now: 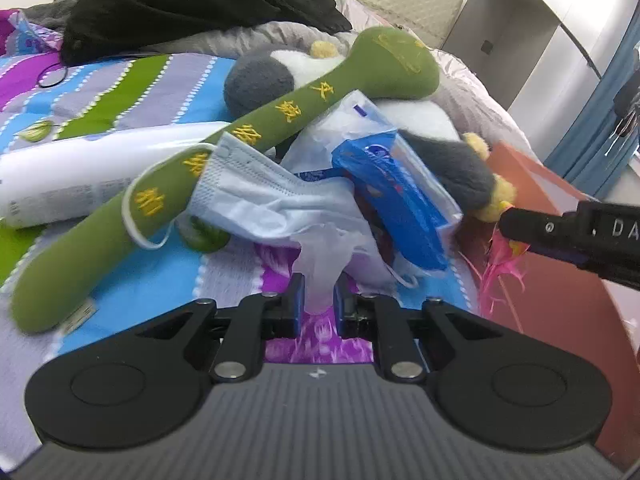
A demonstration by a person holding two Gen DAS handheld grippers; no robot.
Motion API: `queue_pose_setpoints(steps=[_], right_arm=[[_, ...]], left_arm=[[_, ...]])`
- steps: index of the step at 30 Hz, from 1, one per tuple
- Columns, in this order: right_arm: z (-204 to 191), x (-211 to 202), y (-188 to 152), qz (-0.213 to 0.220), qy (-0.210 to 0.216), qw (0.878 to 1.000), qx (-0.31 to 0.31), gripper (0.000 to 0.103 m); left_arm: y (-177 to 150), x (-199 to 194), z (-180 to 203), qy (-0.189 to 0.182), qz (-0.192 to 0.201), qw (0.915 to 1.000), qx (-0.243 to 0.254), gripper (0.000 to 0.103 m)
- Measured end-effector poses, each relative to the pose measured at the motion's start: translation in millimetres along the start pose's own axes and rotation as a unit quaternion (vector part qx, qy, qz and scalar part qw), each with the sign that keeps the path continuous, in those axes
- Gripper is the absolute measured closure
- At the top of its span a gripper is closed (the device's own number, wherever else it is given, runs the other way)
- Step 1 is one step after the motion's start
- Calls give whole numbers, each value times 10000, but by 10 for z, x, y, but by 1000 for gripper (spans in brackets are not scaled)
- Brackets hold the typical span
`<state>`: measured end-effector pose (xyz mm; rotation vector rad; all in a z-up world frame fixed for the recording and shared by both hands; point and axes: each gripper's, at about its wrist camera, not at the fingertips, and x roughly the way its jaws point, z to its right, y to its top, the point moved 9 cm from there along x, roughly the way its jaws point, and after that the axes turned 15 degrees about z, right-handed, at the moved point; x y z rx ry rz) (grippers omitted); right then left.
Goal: Organize soft objects
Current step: 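Grasp the clear plastic with the left tool while the right grasps the yellow bird toy, then carry the clear plastic and bird toy with both tools over the box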
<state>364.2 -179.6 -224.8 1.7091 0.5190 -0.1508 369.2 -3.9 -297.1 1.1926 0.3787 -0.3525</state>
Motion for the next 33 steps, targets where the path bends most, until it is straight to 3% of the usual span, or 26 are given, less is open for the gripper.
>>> queue_pose_setpoints(steps=[14, 24, 33], right_arm=[[-186, -800, -227, -42, 249, 9997, 16, 73], [-223, -1267, -498, -247, 387, 9989, -44, 73], [-251, -1534, -266, -40, 559, 9983, -156, 72]], left_arm=[[77, -1132, 75, -108, 17, 9999, 96, 85], [94, -1664, 216, -179, 30, 9995, 268, 85], [193, -1973, 438, -308, 23, 9988, 386, 85]])
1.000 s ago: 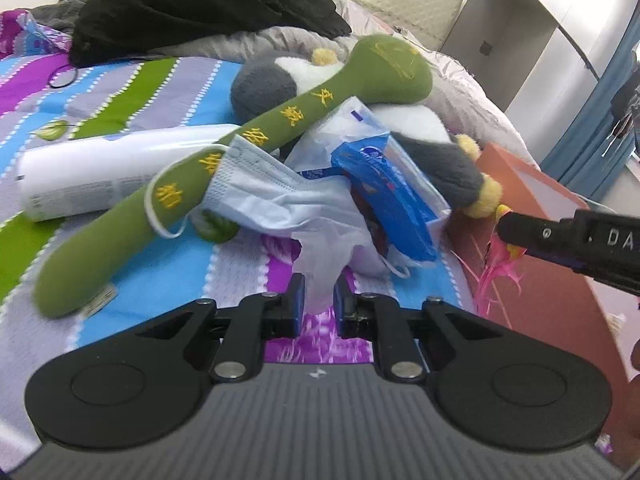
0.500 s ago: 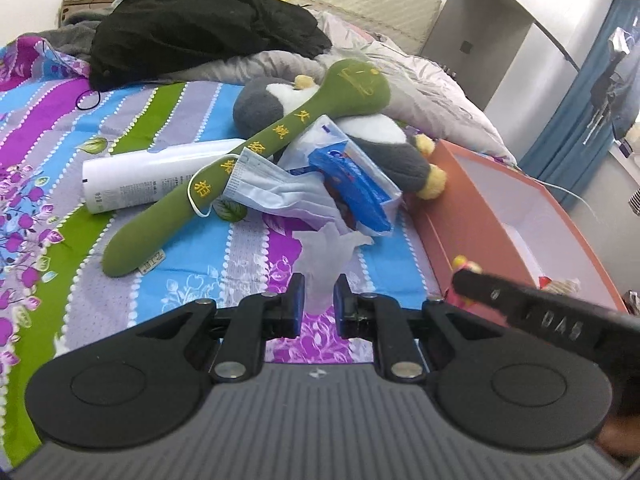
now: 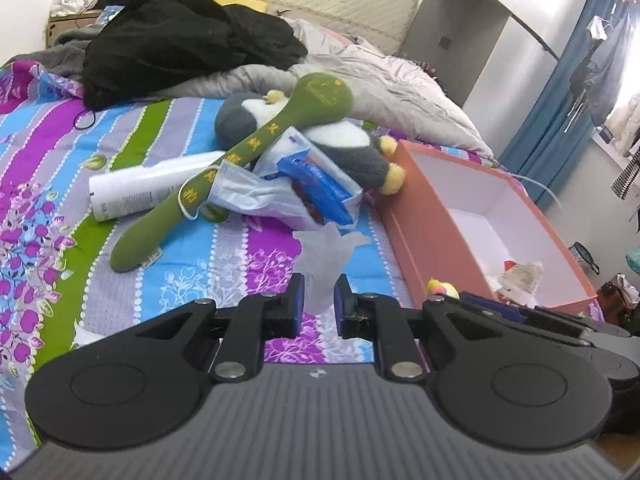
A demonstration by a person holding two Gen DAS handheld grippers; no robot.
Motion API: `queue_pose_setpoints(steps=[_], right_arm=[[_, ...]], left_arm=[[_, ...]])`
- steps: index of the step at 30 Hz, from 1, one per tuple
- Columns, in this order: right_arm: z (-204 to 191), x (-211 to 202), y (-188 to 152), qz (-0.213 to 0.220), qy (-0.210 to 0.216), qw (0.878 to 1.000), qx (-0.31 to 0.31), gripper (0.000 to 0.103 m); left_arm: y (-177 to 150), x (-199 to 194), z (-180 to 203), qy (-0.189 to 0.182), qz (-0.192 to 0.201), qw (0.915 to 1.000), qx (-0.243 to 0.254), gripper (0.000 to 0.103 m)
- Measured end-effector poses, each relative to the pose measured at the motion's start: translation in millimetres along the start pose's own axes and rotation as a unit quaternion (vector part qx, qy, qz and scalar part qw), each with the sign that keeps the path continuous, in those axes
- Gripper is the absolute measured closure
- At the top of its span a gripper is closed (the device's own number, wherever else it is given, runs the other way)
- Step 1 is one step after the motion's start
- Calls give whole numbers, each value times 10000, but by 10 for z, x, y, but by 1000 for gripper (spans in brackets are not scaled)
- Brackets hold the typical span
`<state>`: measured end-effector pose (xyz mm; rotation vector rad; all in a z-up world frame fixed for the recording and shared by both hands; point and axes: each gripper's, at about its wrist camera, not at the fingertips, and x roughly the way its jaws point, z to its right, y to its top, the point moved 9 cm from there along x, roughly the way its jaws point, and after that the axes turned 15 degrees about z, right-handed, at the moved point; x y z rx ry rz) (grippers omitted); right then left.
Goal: Organize soft objects
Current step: 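Carry the clear plastic and bird toy with both tools over the box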
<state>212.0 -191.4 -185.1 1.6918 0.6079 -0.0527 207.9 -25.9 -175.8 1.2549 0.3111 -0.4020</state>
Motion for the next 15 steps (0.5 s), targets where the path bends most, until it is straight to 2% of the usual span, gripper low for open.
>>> queue_pose_setpoints(steps=[6, 15], right_arm=[[7, -78, 402, 339, 89, 9993, -128, 72], [205, -165, 1043, 765, -27, 9966, -318, 72]], left_arm=[[298, -83, 192, -142, 114, 9998, 24, 85], [828, -40, 704, -615, 265, 9977, 83, 85]])
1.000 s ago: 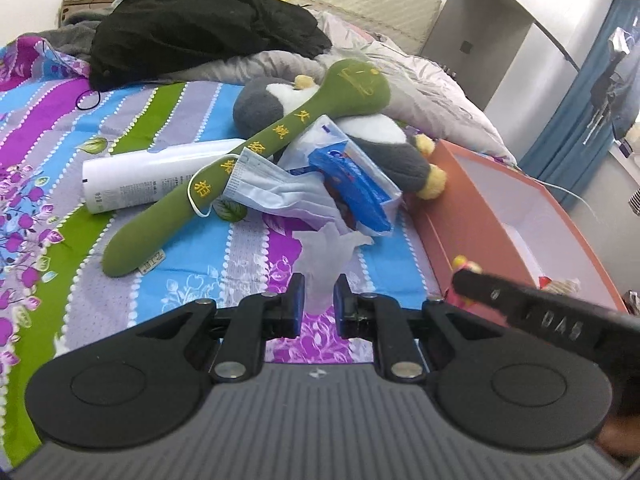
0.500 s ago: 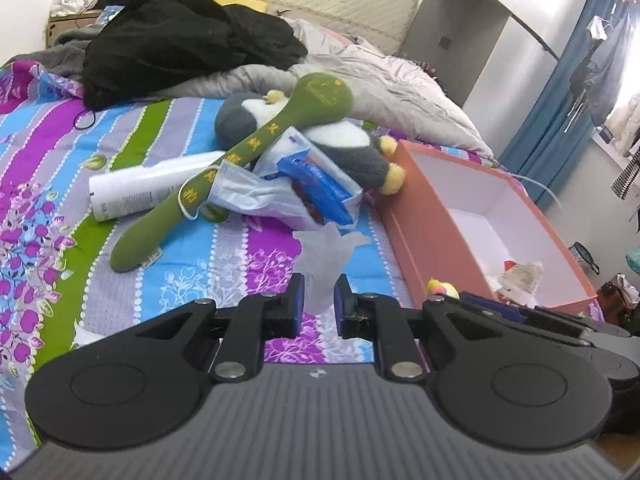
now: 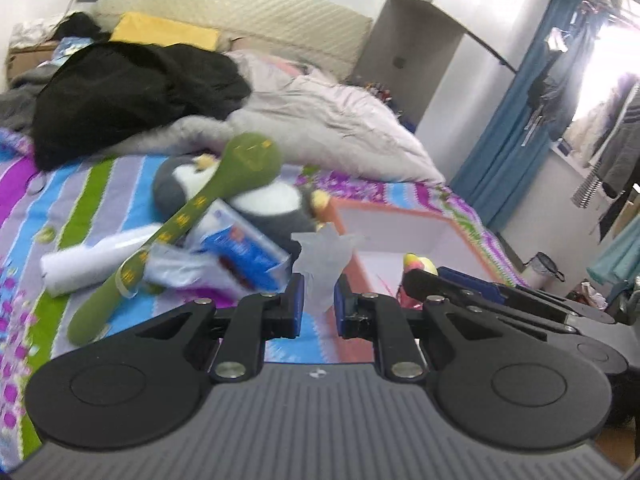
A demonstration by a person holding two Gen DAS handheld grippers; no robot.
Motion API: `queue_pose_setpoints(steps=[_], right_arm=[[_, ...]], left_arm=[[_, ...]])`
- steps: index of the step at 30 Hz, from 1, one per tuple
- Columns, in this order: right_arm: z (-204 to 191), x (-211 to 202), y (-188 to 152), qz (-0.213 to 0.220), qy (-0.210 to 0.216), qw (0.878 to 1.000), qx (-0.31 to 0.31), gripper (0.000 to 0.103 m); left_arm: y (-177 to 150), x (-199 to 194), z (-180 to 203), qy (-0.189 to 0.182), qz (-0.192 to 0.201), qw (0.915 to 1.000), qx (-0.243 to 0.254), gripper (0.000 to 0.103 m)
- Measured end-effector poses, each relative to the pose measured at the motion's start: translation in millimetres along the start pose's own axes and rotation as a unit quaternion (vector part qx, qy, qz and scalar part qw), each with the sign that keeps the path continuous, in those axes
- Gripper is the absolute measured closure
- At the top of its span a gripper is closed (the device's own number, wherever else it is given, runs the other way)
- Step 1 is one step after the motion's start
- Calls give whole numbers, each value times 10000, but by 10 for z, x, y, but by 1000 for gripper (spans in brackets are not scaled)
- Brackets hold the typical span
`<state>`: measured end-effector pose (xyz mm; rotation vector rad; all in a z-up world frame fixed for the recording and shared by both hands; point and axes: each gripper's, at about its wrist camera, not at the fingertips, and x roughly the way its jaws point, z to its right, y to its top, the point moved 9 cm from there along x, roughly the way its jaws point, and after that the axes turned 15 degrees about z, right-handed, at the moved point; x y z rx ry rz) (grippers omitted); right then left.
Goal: Organize soft objects
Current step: 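Carry the clear plastic and bird toy with both tools over the box, then open both tools to drop the plastic and bird toy into the box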
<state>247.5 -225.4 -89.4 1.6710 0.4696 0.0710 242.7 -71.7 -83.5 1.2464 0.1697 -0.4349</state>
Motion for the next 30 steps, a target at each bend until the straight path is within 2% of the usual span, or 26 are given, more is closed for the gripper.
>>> queue_pose_setpoints(steps=[3, 6, 12, 16, 20, 23, 27, 30], right_arm=[[149, 17, 180, 73, -52, 10000, 15, 72], [364, 66, 273, -75, -110, 9998, 129, 72], [914, 95, 327, -402, -401, 9980, 266, 72], [1314, 125, 187, -858, -605, 9925, 629, 72], [1645, 166, -107, -1477, -863, 9820, 806, 72], [1860, 184, -298, -1792, -998, 9738, 987, 72], [2075, 212, -506, -2076, -1158, 9639, 1203, 72], [2167, 229, -595, -2170, -1213, 9608, 1228, 72]], left_arm=[[140, 129, 194, -190, -43, 9998, 17, 85], [244, 277, 411, -411, -129, 9990, -68, 84], [219, 705, 963, -806, -521, 9954, 40, 84], [49, 1044, 1298, -956, -932, 9909, 179, 84], [-188, 1363, 1581, -1085, -1370, 9839, 385, 84], [-388, 1560, 1775, -1169, -1700, 9754, 772, 84], [-684, 1790, 1853, -1094, -2104, 9658, 1051, 84], [-862, 1941, 1817, -1029, -2349, 9607, 1057, 84]])
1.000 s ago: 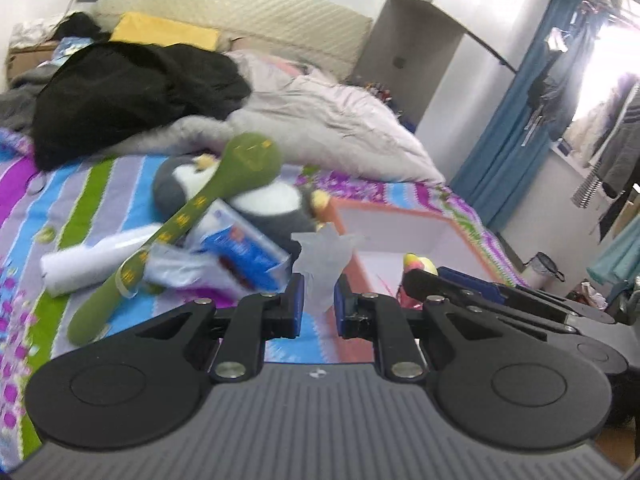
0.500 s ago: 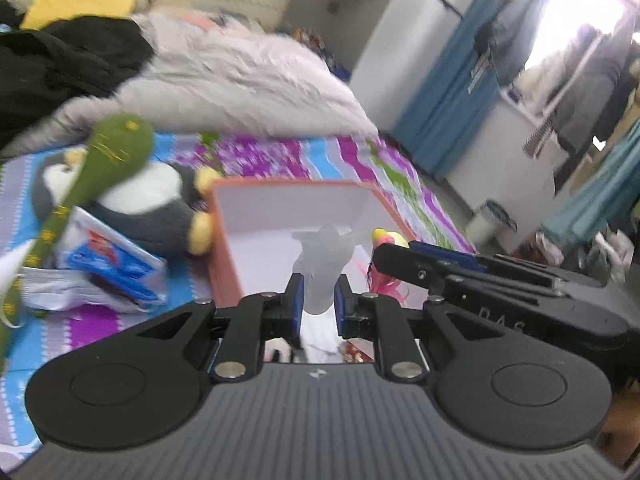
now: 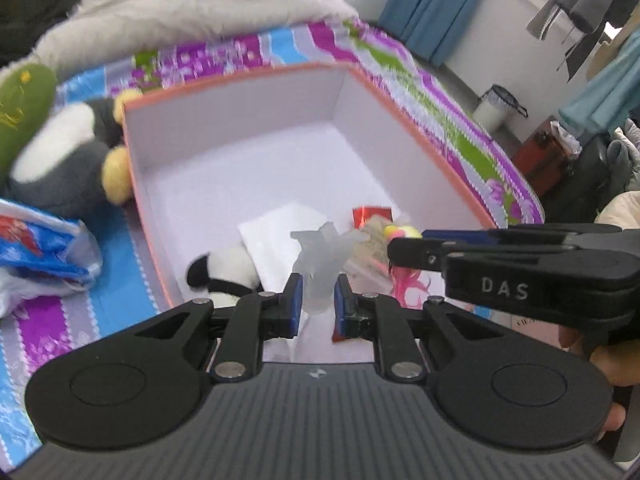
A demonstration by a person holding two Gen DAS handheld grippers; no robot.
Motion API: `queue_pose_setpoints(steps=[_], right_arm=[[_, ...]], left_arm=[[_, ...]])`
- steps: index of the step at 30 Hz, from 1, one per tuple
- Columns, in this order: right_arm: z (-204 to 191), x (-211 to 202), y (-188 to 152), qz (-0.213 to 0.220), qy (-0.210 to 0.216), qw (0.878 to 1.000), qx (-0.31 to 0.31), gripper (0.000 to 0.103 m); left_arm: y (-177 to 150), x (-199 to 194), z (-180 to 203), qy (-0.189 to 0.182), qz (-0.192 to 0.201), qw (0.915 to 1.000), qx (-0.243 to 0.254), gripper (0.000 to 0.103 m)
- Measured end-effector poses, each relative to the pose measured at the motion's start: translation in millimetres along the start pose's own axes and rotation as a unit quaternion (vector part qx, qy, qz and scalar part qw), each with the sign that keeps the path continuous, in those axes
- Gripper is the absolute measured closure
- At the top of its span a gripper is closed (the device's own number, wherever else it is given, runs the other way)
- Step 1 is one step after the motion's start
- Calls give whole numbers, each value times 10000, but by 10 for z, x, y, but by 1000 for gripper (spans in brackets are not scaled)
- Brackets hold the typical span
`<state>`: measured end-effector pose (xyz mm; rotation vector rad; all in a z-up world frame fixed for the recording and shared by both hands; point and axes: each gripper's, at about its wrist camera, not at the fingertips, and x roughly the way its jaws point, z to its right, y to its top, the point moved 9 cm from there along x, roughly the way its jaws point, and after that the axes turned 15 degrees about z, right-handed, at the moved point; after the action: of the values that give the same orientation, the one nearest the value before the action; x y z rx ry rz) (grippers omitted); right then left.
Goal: Organize soft objects
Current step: 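Open both tools to drop the plastic and bird toy into the box, then withdraw both tools from the box back toward the pile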
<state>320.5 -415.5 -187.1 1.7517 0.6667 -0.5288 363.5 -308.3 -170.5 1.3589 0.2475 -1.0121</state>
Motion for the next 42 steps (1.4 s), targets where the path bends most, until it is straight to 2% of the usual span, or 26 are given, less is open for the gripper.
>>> queue_pose_setpoints(steps=[6, 7, 8, 9, 11, 15, 19, 21, 25, 29, 37, 42], right_arm=[[106, 124, -94, -173, -82, 9997, 147, 72], [123, 137, -99, -191, -103, 9996, 164, 71], [135, 145, -107, -212, -136, 9995, 171, 70], [147, 148, -106, -221, -148, 9995, 187, 68], [146, 129, -89, -194, -129, 9994, 246, 60], [109, 31, 10, 64, -106, 9998, 163, 60], [-16, -153, 116, 456, 54, 9989, 61, 60], [-111, -289, 170, 816, 132, 9965, -96, 60], [-342, -563, 213, 1420, 245, 9882, -514, 60], [-583, -785, 194, 1786, 419, 9801, -756, 60], [-1000, -1022, -34, 2115, 738, 9702, -920, 60], [-1234, -1093, -257, 2199, 897, 9660, -1019, 60]], left_arm=[[-83, 171, -64, 7, -193, 9997, -168, 84], [-80, 167, -68, 17, -181, 9997, -151, 81], [-65, 153, -72, 33, -157, 9998, -127, 73], [-36, 161, -62, 67, -127, 9998, -110, 70], [15, 129, -72, 132, -54, 9999, -94, 61], [125, -1, -101, -20, 128, 9996, -266, 61], [198, -255, -130, 90, 472, 9988, -72, 61], [215, -435, -130, 71, 714, 9972, 191, 61], [223, -813, -219, 245, 1168, 9918, 461, 61], [225, -1183, -302, 437, 1577, 9842, 674, 61], [27, -1765, -455, 543, 2136, 9745, 417, 61], [-222, -2033, -605, 703, 2301, 9703, 272, 61]])
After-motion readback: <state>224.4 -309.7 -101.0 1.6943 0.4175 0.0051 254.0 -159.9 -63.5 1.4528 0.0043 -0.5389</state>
